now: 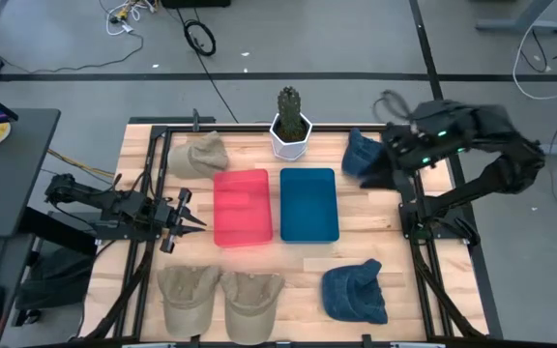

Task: Pick & Place hat
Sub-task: Put the bottom gray cap into the blue bin

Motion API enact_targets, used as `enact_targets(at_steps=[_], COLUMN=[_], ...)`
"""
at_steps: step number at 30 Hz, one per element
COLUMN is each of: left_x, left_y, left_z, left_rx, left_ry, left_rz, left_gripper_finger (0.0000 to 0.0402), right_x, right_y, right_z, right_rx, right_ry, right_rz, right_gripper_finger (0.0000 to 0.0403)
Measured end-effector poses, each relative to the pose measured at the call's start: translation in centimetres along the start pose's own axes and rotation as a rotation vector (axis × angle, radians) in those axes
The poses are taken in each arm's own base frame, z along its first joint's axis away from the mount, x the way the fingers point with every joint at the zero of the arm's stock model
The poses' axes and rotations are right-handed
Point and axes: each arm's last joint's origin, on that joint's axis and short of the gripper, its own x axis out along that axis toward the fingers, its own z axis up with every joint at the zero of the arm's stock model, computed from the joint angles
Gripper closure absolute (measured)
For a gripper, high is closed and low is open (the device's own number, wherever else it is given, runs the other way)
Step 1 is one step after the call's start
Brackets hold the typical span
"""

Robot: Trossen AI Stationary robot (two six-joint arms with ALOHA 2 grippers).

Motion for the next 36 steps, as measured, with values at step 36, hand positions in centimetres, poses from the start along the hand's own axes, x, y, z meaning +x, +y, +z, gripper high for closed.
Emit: enact_targets(at_steps=[36], left_x=[0.0], left_y=[0.0], left_z=[0.0], left_rx=[0.0], left_ry=[0.001], left_rz=[0.0], left_gripper_finger=[0.0342], right_x=[13.1], right_y=[4.3], right_z=[-16.8], right_rx=[0.939], right_ry=[0.293], right_rz=[-0.334], right_gripper_finger=[0.0209])
